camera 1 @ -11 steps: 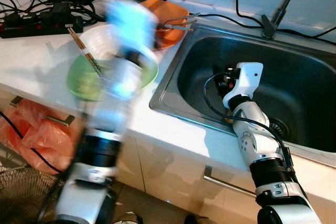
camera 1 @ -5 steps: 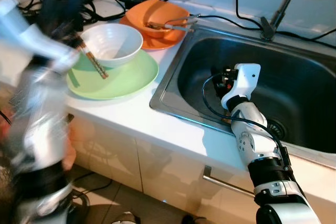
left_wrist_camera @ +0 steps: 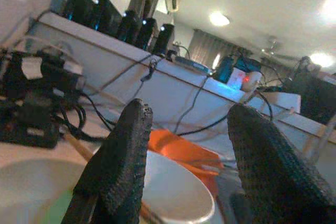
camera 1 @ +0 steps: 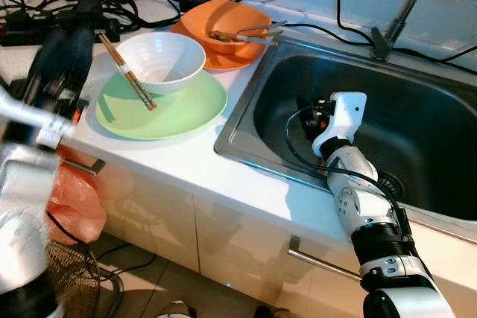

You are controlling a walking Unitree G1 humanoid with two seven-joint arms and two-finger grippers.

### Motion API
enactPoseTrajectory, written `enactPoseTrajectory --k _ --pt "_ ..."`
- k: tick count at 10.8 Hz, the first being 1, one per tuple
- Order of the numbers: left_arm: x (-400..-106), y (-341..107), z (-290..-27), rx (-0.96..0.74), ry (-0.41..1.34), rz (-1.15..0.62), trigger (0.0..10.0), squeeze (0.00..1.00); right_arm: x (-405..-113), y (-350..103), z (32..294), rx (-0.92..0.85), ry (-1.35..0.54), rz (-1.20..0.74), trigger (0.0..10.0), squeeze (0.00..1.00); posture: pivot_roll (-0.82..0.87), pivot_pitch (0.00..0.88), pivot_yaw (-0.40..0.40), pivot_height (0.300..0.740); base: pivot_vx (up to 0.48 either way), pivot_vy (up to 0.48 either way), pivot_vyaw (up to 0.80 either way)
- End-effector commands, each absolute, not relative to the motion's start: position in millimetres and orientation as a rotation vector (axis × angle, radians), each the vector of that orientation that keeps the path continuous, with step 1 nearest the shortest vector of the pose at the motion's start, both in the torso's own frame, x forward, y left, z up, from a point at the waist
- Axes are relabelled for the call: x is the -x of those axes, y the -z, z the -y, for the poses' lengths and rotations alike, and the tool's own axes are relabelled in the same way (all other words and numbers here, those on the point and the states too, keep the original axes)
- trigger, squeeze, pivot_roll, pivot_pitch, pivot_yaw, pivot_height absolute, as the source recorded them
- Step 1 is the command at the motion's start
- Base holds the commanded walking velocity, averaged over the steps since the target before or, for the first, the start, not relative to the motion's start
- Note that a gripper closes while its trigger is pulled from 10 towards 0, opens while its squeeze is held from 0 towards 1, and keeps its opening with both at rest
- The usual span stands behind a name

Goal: Kitchen organization

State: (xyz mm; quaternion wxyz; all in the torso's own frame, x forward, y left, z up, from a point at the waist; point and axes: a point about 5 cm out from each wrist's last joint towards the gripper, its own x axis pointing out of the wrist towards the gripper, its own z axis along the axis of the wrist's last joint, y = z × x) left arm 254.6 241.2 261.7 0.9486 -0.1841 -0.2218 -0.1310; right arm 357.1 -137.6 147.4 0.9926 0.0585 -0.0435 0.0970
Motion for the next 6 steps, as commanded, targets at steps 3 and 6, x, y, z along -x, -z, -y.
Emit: enactPoseTrajectory --k 3,6 --pt "-247.3 -236.3 -237.0 0.455 0.307 0.366 10.0 0.0 -357.6 -150.6 142.2 -0.105 -0.183 0.104 10.0 0.0 0.1 0.109 -0.07 0.74 0.0 0.0 0.0" --pt "-246.5 -227.5 -231.9 0.521 0.326 0.325 10.0 0.0 -356.9 -149.9 141.9 -0.11 -0.183 0.104 10.0 0.0 0.09 0.111 -0.067 0.74 0.0 0.0 0.0"
